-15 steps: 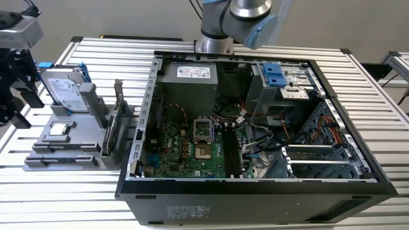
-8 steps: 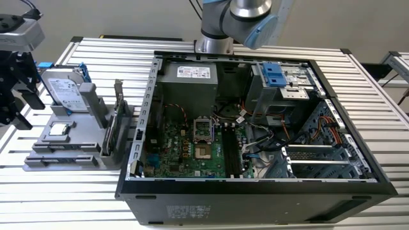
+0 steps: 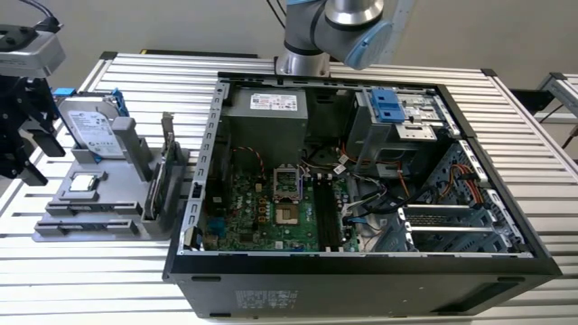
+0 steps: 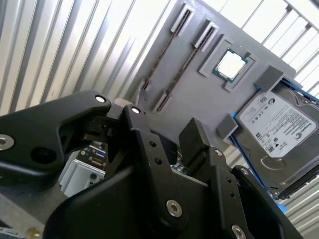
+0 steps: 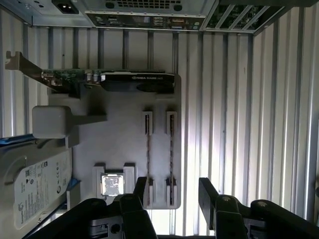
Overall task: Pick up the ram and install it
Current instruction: 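Pick up the ram and move it above insertion slot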
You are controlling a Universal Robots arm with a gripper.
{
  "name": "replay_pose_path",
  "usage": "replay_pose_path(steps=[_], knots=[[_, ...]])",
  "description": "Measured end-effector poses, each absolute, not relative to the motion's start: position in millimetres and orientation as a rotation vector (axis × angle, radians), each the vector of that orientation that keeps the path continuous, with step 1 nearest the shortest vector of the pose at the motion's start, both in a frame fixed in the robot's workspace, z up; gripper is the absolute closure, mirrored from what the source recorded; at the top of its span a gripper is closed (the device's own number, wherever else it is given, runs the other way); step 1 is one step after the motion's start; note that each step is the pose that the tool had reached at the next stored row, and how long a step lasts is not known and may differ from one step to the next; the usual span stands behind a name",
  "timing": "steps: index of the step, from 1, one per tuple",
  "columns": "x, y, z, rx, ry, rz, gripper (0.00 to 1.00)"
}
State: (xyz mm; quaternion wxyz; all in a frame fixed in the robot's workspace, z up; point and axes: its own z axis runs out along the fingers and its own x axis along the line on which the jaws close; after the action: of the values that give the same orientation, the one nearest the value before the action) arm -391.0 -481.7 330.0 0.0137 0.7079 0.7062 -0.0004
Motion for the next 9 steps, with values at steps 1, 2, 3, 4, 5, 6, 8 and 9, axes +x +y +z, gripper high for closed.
replay_pose_path(steps=[1,2,3,4,5,6,8,9], knots=[[-391.1,-481.7,329.3,2.205,2.200,-0.001,0.00],[-391.1,-481.7,328.7,2.204,2.200,-0.001,0.00],[-391.1,-481.8,328.0,2.204,2.200,-0.001,0.00],[-391.1,-481.8,327.3,2.203,2.201,-0.001,0.00],[-391.1,-481.8,326.6,2.203,2.201,-0.001,0.00],[-391.1,-481.8,325.9,2.203,2.202,-0.001,0.00],[-391.1,-481.9,324.6,2.202,2.203,-0.001,0.00],[-391.0,-482.0,323.9,2.201,2.203,-0.001,0.00]])
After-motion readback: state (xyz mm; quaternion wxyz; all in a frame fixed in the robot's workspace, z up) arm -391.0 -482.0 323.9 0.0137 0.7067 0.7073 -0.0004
